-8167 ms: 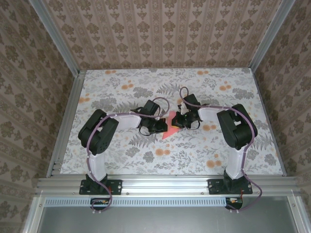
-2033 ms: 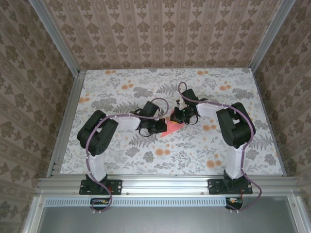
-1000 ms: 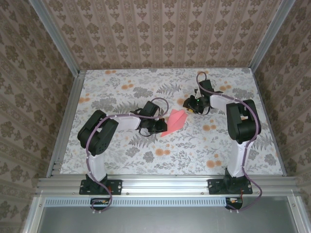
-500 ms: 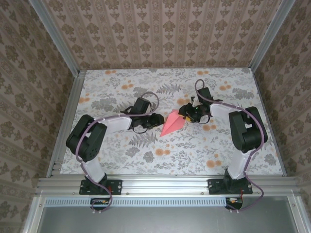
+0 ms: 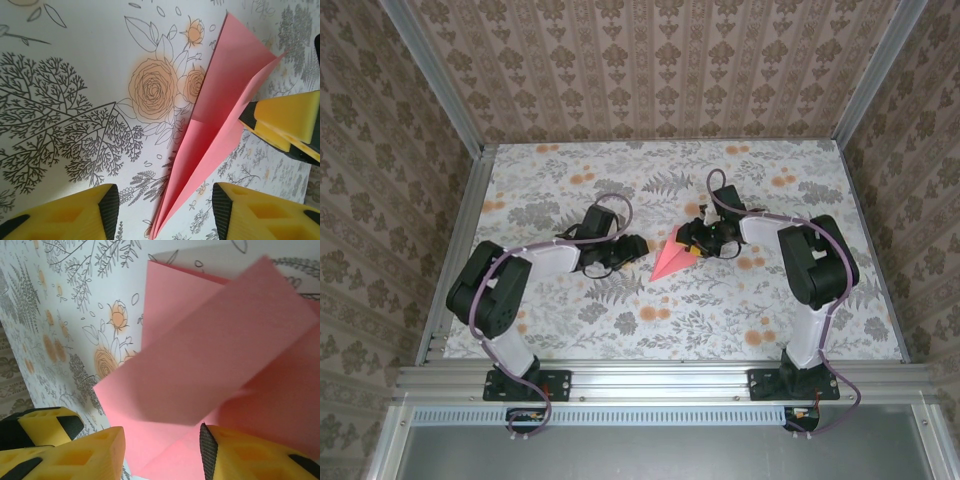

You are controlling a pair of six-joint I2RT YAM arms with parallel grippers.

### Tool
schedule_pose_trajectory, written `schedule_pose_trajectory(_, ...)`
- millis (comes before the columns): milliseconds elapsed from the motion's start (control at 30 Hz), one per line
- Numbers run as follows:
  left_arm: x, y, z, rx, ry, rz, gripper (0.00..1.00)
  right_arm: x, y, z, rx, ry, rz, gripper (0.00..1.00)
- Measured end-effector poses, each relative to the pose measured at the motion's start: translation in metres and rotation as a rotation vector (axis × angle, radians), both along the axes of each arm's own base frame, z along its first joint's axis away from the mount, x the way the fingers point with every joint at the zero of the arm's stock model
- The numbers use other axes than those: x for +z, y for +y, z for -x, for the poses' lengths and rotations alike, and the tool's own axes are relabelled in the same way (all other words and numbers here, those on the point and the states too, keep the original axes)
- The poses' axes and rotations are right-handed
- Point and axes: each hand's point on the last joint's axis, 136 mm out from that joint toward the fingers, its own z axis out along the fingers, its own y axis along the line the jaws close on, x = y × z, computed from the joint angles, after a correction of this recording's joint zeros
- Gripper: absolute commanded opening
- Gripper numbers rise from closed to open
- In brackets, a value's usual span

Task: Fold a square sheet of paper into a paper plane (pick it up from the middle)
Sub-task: Turn over the paper at the center of the table.

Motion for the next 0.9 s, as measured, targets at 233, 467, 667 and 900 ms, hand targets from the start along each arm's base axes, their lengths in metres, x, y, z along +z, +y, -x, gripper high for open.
schedule_pose_trajectory(233, 0.002, 0.008, -0.003, 0.03, 0.003, 0.023, 0.64, -0.001, 0.015, -0.01, 0.004, -0.031, -0.05, 0.26)
schedule_pose_trajectory(467, 0.002, 0.023, -0.006, 0.072, 0.015, 0.063, 0.73, 0.003, 0.024, -0.018, 0.003, -0.065, -0.084, 0.08)
schedule_pose_trajectory(667, 0.018, 0.027, -0.007, 0.072, -0.004, 0.13, 0.86, 0.029, 0.028, -0.023, 0.01, -0.134, -0.121, 0.08)
schedule_pose_trajectory(900, 0.067, 0.011, -0.008, -0.01, -0.115, 0.274, 0.94, 0.105, 0.045, -0.027, 0.058, -0.276, -0.289, 0.08)
